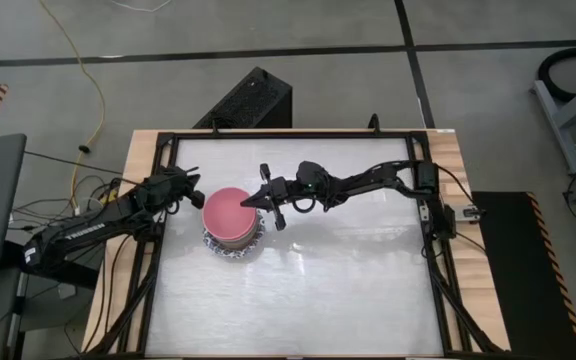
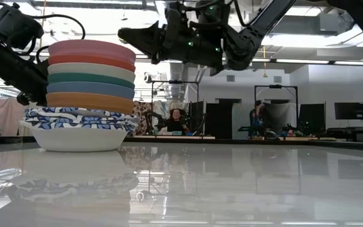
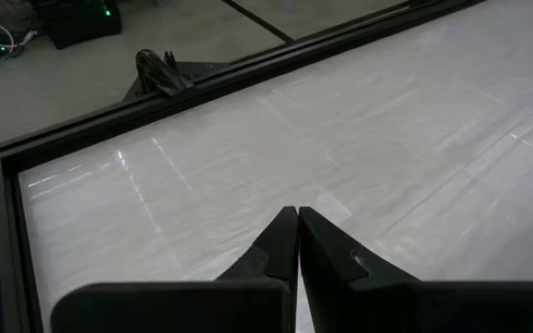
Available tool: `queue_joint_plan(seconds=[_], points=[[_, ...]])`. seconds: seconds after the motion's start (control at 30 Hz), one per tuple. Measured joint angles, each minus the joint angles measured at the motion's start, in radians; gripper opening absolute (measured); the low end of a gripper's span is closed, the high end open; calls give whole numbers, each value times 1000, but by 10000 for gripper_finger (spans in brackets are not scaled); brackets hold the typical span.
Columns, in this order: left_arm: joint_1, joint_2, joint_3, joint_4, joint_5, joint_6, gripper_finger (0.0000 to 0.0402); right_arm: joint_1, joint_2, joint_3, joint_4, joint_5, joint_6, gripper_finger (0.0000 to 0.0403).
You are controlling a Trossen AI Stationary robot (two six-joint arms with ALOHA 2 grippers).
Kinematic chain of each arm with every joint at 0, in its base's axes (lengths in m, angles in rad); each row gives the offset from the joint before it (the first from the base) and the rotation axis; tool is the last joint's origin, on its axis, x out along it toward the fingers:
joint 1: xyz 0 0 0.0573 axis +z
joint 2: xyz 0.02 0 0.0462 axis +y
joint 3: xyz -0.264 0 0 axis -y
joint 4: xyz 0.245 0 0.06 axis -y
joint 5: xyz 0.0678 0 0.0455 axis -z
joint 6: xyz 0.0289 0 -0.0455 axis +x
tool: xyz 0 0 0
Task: Nest bowls inside each other
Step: Stack the pink bowl on top of the orange bowl, then return to Home Position
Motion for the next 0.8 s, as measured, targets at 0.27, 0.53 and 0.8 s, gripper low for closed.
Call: queue_joint_plan(seconds=[0.27,0.53,0.8], points=[[0,0,0,0,0,0,0,3,18,48,-78,-3,11,18],[0,0,0,0,0,-1,0,3,18,48,-144,-2,23,18],[0,0,10,-22,0,10,0,-5,-15,47,-135,-5,99,18]])
